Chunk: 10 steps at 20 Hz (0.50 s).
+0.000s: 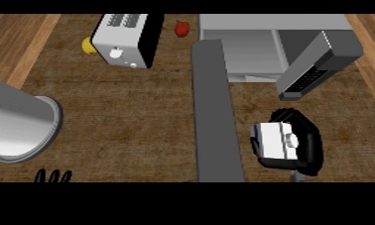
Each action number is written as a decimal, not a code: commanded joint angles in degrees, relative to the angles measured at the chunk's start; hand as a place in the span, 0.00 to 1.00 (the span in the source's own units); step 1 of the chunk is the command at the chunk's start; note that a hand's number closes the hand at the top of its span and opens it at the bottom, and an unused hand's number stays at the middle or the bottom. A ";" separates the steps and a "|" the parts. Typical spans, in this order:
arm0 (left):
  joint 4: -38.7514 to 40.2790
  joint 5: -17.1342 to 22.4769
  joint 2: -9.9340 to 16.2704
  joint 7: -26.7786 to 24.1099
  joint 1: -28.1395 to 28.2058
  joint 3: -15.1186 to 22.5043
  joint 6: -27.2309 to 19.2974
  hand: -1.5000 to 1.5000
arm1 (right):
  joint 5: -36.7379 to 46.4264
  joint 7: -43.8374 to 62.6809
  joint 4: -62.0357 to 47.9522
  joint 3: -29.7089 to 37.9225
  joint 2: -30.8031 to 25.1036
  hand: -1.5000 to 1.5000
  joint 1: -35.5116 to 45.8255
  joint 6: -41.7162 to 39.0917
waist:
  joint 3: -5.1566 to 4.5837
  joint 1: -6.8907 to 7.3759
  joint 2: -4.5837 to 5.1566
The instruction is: Pick up the milk, place it into the microwave and close the microwave
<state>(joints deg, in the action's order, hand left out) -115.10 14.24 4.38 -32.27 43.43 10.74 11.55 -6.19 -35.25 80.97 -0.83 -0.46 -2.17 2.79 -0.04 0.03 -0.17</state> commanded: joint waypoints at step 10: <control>-2.12 2.47 0.75 2.37 0.23 -2.84 -0.21 0.00 | 4.59 4.42 -10.19 -4.16 0.45 1.00 14.61 13.44 | 0.05 0.51 0.17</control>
<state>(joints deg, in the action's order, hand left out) -115.97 16.83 5.55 -31.29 43.66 7.87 12.25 -2.22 -31.71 73.79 -4.19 -0.10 8.57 13.33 0.01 0.56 0.00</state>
